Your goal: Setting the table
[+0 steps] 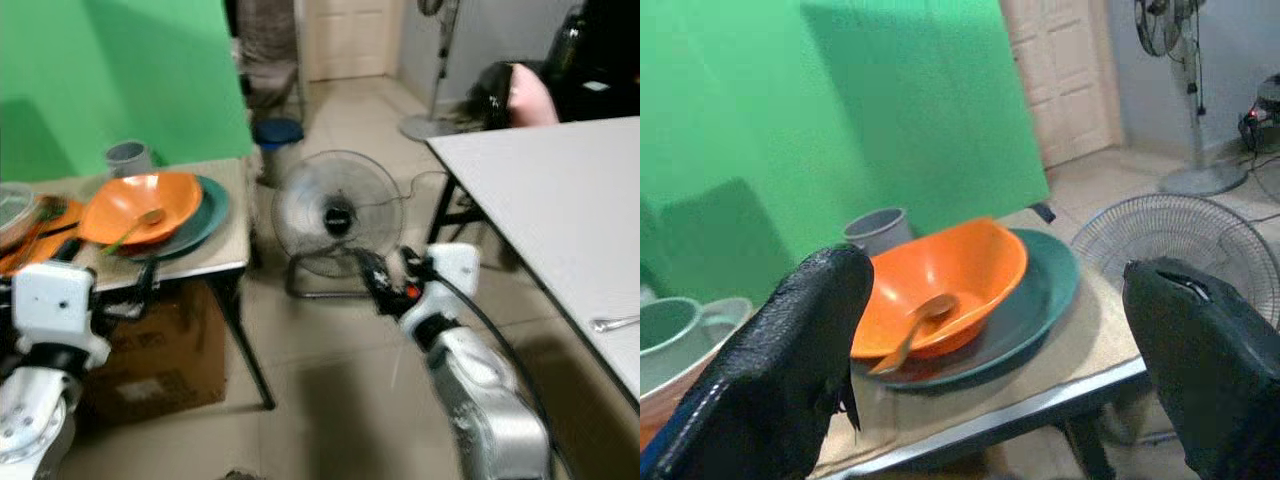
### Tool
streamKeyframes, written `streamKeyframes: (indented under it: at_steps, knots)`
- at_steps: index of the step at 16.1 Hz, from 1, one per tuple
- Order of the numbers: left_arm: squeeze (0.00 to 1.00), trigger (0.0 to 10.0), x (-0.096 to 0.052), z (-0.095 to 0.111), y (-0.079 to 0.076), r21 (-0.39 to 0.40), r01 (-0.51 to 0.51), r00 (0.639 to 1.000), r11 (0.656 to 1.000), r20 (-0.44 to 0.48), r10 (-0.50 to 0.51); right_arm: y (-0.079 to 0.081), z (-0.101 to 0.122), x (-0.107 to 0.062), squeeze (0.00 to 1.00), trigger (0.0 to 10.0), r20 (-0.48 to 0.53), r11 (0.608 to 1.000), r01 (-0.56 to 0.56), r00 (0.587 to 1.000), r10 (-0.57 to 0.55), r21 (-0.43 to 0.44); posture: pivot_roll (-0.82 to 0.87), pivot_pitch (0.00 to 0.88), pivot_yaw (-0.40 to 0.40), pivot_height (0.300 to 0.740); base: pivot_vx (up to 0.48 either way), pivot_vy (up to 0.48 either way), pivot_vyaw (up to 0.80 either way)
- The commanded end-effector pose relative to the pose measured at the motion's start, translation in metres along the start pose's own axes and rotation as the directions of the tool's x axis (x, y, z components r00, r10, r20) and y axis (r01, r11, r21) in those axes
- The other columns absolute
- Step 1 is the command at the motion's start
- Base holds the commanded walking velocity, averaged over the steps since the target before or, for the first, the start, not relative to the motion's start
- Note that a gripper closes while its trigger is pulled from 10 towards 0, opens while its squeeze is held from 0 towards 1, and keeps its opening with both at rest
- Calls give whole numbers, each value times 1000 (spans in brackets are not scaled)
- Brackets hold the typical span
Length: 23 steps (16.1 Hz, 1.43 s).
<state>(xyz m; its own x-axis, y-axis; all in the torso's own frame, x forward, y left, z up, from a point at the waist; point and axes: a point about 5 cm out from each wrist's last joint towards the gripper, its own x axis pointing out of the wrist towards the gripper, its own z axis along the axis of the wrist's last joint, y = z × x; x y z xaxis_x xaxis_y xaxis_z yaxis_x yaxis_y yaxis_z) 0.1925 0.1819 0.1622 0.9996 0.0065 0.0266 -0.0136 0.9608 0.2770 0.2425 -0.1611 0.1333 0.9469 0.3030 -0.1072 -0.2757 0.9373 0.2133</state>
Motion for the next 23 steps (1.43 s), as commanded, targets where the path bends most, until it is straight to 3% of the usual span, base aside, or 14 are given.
streamKeyframes:
  at_steps: [1, 9, 10, 11, 12, 16, 17, 23]
  knots:
    - [0, 10000, 1, 0, 2, 10, 0, 1000, 1000, -7, 0, 6, 2, 3, 0, 10000, -5, 1000, -14, 1000, 14, 11, -49, 0, 77, 740, 0, 412, 0]
    - [0, 10000, 2, -1, 4, 13, 20, 1000, 1000, -16, -20, 12, 3, 11, 0, 10000, -22, 999, -23, 999, 23, 25, -33, 0, 76, 740, 0, 410, 0]
    - [0, 10000, 1, -2, 4, -21, 13, 1000, 1000, -27, -13, 13, 4, 11, 0, 10000, -17, 999, -31, 999, 32, 34, -34, 0, 78, 740, 0, 409, 0]
    - [129, 10000, 1, -3, 3, -83, 11, 999, 996, -47, -15, 14, 5, 11, 1000, 10000, -6, 998, -37, 999, 37, 51, -35, 0, 79, 740, 0, 352, 0]
    - [1000, 10000, 0, -4, 2, -113, 13, 998, 993, -53, -19, 15, 6, 11, 1000, 10000, 2, 997, -41, 999, 41, 64, -35, 0, 81, 740, 0, 0, 0]
    - [1000, 10000, -2, 1, 5, -143, -54, 998, 988, -40, 48, 18, 10, 15, 1000, 10000, -2, 996, -74, 997, 74, 53, -30, 0, 76, 740, 0, 0, 0]
    - [1000, 10000, -3, 4, 6, -120, -51, 999, 991, -19, 49, 19, 11, 16, 1000, 10000, -5, 996, -76, 997, 76, 48, -24, 0, 71, 740, 0, 0, 0]
    - [1000, 10000, -9, 6, 12, -105, -57, 998, 993, -15, 56, 18, 13, 22, 1000, 10000, -2, 996, -62, 998, 62, 65, -13, 0, 63, 740, 376, 0, 0]
